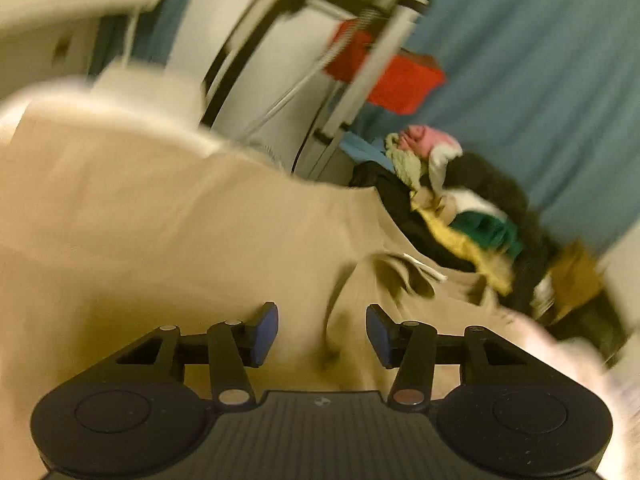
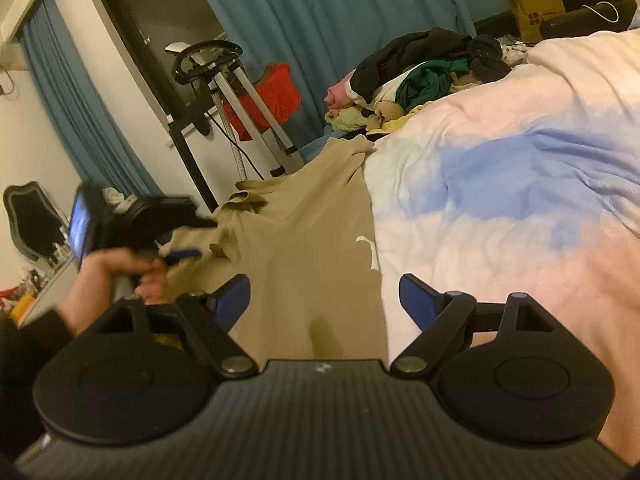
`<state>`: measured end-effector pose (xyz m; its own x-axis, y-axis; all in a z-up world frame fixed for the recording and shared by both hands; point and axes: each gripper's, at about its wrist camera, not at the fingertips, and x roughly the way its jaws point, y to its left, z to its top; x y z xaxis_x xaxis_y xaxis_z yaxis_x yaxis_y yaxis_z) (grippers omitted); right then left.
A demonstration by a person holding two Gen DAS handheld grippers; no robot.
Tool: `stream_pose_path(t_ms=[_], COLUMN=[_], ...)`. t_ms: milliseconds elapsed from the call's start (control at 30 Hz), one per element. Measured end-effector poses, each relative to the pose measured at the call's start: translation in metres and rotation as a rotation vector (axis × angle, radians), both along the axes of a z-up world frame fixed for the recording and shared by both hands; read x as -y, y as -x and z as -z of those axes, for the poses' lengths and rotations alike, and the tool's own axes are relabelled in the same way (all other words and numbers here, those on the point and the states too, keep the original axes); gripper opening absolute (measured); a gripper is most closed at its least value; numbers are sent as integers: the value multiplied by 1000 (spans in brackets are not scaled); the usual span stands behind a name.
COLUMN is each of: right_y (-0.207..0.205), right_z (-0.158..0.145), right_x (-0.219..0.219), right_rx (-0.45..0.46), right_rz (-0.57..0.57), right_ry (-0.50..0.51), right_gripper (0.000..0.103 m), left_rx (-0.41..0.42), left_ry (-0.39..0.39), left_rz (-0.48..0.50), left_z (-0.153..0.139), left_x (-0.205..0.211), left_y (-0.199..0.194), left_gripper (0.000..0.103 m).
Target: Fold clothes
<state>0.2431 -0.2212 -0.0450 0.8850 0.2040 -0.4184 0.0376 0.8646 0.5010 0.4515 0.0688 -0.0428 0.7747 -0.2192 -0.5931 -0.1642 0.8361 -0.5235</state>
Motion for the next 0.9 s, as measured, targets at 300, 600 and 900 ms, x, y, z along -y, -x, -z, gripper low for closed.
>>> stream_pose_path(t_ms=[300, 600, 900], right_y=[6, -1, -2], right_z=[0, 7, 5], right_x=[-9, -15, -12], right_rx=[-6, -25, -13], right_rz=[-36, -55, -36], right_ry=[15, 31, 60], right_gripper=[83, 83, 83], left_rx=[72, 68, 97], left_ry=[-111, -266, -452], left_rz=[110, 26, 144], left_z=[11, -4, -18], left_x=[33, 30, 49], left_y=[6, 15, 60], left_gripper=[47, 8, 42])
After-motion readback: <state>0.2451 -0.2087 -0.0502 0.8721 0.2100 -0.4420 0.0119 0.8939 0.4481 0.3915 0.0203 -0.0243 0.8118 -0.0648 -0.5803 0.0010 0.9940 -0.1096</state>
